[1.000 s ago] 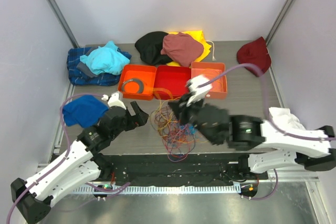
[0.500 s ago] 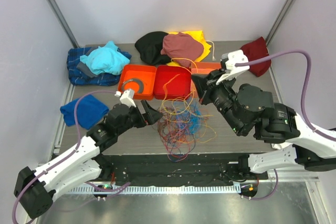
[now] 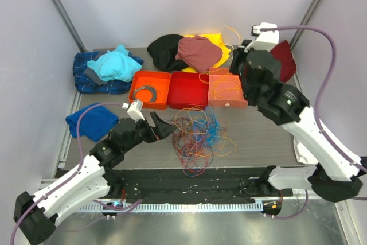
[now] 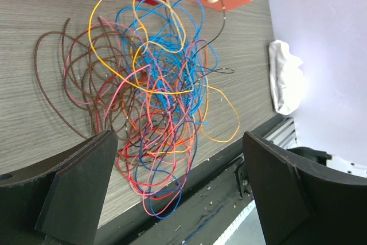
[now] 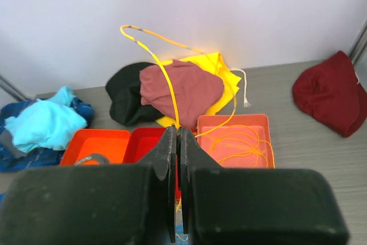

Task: Untangle the cables

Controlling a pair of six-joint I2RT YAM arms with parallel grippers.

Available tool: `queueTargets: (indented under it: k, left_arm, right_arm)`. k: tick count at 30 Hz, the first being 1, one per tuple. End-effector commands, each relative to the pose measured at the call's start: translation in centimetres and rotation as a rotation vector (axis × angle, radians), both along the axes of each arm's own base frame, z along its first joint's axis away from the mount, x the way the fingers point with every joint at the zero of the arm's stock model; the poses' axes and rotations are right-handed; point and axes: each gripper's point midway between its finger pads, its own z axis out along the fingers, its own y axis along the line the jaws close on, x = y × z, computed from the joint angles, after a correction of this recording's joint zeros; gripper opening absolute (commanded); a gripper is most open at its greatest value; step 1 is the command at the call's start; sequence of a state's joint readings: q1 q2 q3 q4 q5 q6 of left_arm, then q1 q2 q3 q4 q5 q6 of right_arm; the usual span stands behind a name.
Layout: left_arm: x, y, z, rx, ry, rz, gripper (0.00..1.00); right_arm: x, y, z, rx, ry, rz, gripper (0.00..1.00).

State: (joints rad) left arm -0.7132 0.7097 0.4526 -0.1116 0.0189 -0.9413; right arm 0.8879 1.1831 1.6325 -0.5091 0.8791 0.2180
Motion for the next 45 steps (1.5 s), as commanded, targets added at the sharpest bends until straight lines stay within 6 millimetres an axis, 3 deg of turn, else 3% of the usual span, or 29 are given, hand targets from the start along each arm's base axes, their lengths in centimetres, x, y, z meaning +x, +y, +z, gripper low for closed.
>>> queueTargets:
  k: [1, 7, 13, 20, 21, 23, 24, 27, 37, 42, 44, 45]
  left_arm:
    - [-0.5, 0.3, 1.0, -0.012, -0.027, -0.004, 0.96]
    - [-0.9, 1.0, 0.9, 0.013, -0.033, -0.005, 0.96]
    - [-0.7, 1.9, 0.9, 0.049, -0.048, 0.025, 0.97]
    - [-0.6, 1.8, 0.2, 0.06, -0.036, 0.028, 0.97]
    - [-0.6, 1.8, -0.1, 0.066, -0.029, 0.029, 0.97]
    - [-0.6, 1.8, -0.3, 0.068, -0.027, 0.029, 0.97]
    - [-0.6, 1.8, -0.3, 0.069, -0.025, 0.028, 0.97]
    - [-0.6, 1.9, -0.5, 0.079, -0.026, 0.029, 0.97]
    - [-0.5, 2.3, -1.0, 0.104, -0.018, 0.041, 0.97]
    - [-0.4, 1.9, -1.4, 0.1, -0.007, 0.036, 0.97]
    - [-0.3, 1.7, -1.5, 0.103, 0.002, 0.027, 0.97]
    - [-0.3, 1.6, -1.5, 0.104, 0.003, 0.027, 0.97]
  right_arm:
    - [4.4, 0.1, -2.8, 0.05, 0.08, 0.015, 0.01]
    - [8.5, -2.6, -6.1, 0.061, 0.15, -0.065, 0.01]
    - [11.1, -5.4, -8.0, 0.06, 0.174, -0.148, 0.01]
    - [13.2, -5.8, -12.3, 0.072, 0.229, -0.15, 0.01]
    - [13.3, -5.9, -14.0, 0.062, 0.253, -0.154, 0.01]
    - [13.7, -5.9, -14.9, 0.075, 0.251, -0.151, 0.01]
    - [13.9, -5.9, -16.6, 0.067, 0.28, -0.151, 0.01]
    - [14.5, -5.7, -18.9, 0.062, 0.31, -0.149, 0.01]
    - [16.5, -6.0, -24.5, 0.06, 0.403, -0.177, 0.01]
    - [17.6, -6.5, -29.7, 0.07, 0.516, -0.195, 0.01]
    - [17.6, -6.9, -31.0, 0.061, 0.554, -0.216, 0.16]
    - [17.4, -6.8, -31.3, 0.066, 0.561, -0.215, 0.32]
